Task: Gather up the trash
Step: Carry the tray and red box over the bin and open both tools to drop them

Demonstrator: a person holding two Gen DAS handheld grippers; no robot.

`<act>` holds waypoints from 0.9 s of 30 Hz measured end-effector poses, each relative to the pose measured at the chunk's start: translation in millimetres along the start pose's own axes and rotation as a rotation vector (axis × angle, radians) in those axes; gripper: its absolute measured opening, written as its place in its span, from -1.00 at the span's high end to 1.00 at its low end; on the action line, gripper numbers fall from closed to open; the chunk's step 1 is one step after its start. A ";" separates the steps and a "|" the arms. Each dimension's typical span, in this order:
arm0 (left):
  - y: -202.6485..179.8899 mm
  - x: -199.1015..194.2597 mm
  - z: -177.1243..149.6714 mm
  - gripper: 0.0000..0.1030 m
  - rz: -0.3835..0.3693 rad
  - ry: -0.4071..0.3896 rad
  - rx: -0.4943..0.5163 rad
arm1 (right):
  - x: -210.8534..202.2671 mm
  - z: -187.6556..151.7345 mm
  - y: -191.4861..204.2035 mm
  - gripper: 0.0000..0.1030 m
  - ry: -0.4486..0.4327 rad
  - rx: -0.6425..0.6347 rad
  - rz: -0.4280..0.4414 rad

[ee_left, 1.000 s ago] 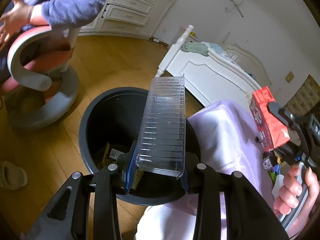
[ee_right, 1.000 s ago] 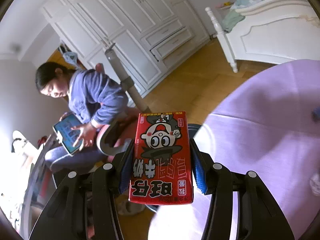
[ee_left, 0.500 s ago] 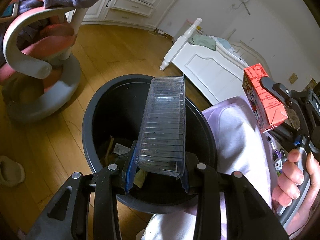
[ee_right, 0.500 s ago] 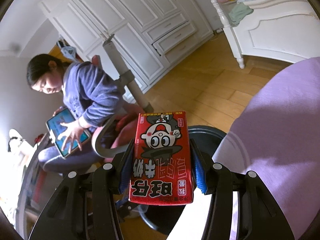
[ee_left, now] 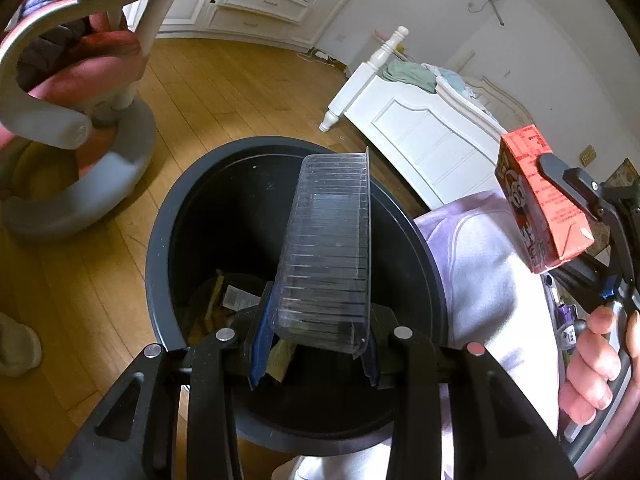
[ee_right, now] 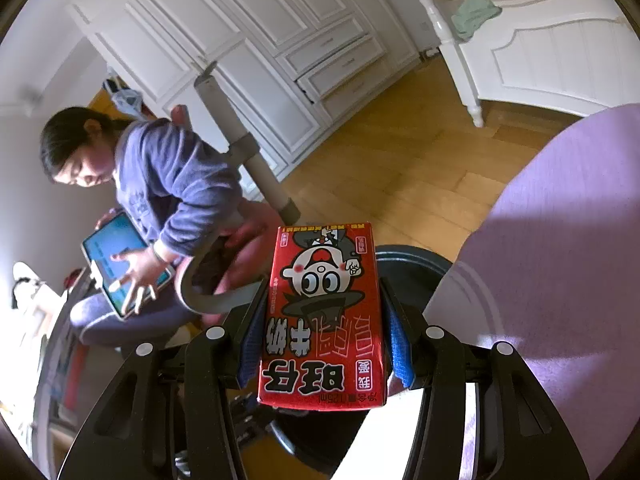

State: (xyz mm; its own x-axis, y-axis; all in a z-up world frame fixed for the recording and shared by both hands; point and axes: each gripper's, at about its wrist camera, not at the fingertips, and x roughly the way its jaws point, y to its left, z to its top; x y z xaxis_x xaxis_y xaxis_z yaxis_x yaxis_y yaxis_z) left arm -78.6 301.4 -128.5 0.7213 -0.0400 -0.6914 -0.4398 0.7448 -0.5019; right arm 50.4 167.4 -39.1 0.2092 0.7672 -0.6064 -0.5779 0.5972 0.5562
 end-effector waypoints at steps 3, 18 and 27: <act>-0.6 2.5 1.4 0.29 0.000 0.003 -0.002 | 1.4 -0.6 -0.7 -0.01 0.007 0.007 0.000; -3.1 8.1 8.5 0.07 0.019 0.014 0.003 | 6.4 -2.6 -1.2 -0.19 0.042 0.021 -0.004; 3.7 -1.1 1.0 -0.21 0.038 0.011 -0.020 | 4.4 -3.4 -0.8 -0.21 0.038 0.020 -0.003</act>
State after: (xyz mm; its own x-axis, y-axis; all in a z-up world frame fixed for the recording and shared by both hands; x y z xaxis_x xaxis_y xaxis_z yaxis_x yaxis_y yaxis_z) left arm -80.5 304.8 -129.1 0.6983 -0.0196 -0.7156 -0.4772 0.7323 -0.4857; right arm 49.1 169.5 -44.2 0.1808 0.7560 -0.6291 -0.5614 0.6045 0.5652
